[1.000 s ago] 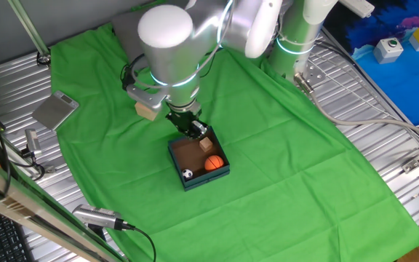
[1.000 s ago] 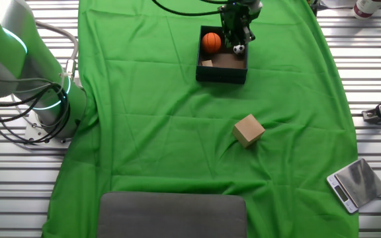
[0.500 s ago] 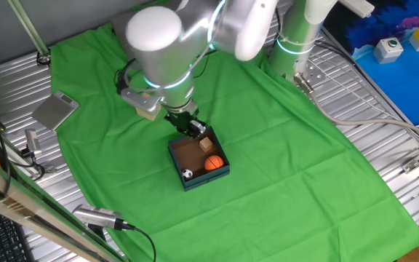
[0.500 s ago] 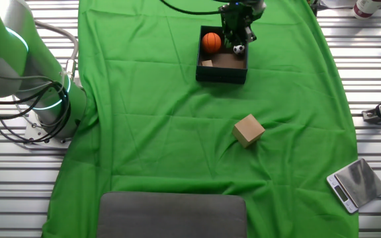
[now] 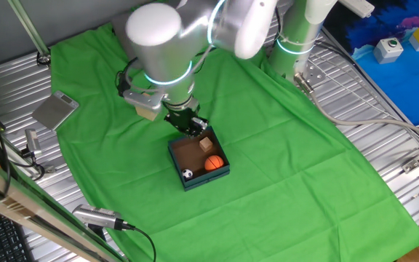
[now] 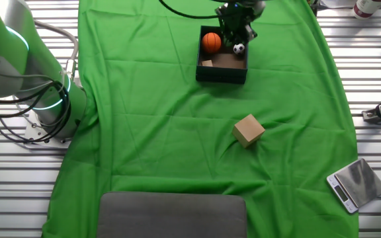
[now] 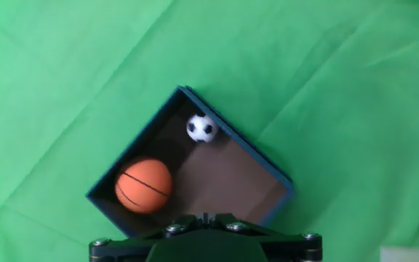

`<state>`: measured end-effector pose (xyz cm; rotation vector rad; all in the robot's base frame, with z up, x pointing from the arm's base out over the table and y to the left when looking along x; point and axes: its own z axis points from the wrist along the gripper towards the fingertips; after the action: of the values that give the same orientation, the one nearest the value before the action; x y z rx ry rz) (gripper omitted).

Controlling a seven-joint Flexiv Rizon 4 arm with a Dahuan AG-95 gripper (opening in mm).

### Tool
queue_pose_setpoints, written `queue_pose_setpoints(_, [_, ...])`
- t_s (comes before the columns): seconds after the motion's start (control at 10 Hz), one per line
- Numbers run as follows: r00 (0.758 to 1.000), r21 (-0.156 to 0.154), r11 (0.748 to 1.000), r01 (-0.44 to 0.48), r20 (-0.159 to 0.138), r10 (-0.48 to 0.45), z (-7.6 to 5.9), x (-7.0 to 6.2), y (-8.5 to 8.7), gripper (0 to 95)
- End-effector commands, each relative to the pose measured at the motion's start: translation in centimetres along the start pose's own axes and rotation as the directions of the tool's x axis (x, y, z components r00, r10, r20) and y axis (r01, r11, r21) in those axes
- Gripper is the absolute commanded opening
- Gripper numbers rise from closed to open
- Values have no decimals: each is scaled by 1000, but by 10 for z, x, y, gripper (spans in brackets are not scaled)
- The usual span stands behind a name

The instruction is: Take everything out of the gift box

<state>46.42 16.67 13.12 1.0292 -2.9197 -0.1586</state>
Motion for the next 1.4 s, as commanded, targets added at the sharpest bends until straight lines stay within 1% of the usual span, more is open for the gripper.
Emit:
queue_pose_setpoints(0.1, [1000,17,1000,-21,17,21,9,-21,15,380])
queue_pose_setpoints(0.2, [1000,18,1000,-16,25,15,12,-25,19,380])
queue_pose_setpoints(0.4, [999,17,999,27,34,-28,17,-28,22,760])
queue_pose_setpoints(0.5, [999,24,999,41,34,-41,20,-27,27,760])
queue_pose_setpoints(0.7, [998,30,999,34,43,-35,27,-19,36,760])
queue_pose_setpoints(0.9, [999,36,999,31,40,-32,34,-16,40,760])
queue_pose_setpoints(1.1, [998,44,998,33,50,-35,45,-14,41,760])
queue_pose_setpoints(1.2, [998,48,998,31,54,-34,50,-13,42,570])
queue_pose_setpoints(1.4, [998,53,998,32,58,-35,54,-12,42,570])
